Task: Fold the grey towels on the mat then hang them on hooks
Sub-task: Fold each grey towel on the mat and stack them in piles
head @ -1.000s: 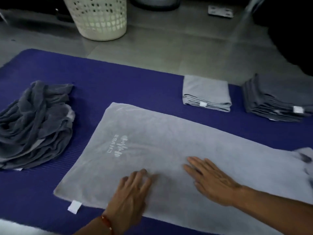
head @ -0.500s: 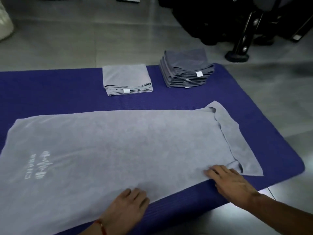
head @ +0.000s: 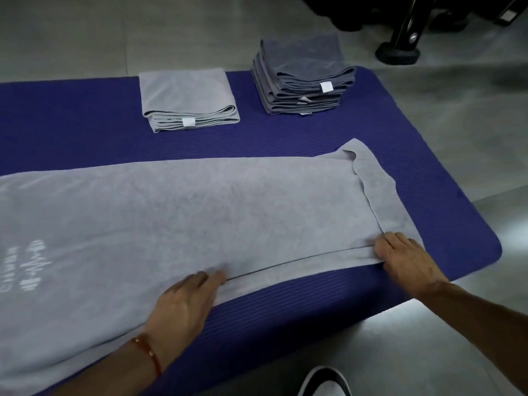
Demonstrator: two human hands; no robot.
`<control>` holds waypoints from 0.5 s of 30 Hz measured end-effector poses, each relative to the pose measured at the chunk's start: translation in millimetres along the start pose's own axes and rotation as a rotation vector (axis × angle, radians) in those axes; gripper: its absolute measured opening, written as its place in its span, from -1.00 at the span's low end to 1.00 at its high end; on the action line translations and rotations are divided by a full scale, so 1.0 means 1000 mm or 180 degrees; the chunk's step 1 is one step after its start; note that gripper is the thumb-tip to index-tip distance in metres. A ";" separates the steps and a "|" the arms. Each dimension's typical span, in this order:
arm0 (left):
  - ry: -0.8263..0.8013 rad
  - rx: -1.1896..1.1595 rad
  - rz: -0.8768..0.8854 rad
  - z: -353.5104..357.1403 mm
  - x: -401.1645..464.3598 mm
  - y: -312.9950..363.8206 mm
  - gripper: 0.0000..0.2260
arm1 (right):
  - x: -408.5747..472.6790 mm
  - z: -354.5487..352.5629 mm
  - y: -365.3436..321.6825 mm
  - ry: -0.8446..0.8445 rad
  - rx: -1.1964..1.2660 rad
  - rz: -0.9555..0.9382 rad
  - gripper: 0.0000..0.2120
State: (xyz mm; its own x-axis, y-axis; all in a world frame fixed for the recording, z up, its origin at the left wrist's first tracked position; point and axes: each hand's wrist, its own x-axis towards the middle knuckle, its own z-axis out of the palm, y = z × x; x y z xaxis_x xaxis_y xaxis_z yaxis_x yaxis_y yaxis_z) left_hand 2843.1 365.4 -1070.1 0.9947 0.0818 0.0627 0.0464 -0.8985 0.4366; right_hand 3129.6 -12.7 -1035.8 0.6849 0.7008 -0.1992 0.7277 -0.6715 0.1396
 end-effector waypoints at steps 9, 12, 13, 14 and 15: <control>-0.0466 0.1076 0.0689 -0.006 -0.005 0.015 -0.67 | -0.023 0.005 0.026 0.0113 -0.0042 -0.0061 -0.62; -0.0376 0.1308 0.0880 -0.008 0.000 0.021 -0.69 | -0.025 0.002 0.027 0.0133 -0.0003 -0.0096 -0.60; -0.0293 0.1281 0.0975 -0.007 0.000 0.022 -0.77 | -0.025 -0.001 0.027 0.0100 -0.0050 -0.0067 -0.60; -0.0232 0.1187 0.1115 -0.003 -0.001 0.024 -0.86 | -0.025 -0.002 0.028 0.0062 -0.0120 -0.0062 -0.60; -0.0313 0.1017 0.1211 -0.001 -0.004 0.026 -0.90 | -0.027 -0.004 0.028 0.0017 -0.0179 -0.0129 -0.61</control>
State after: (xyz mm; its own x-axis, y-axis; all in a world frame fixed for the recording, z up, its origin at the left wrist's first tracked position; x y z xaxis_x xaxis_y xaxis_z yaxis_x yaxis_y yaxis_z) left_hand 2840.1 342.1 -1058.6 0.9498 -0.3043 0.0724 -0.3106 -0.9451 0.1018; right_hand 3131.8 -49.8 -1023.1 0.6548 0.7286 -0.2007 0.7557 -0.6280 0.1857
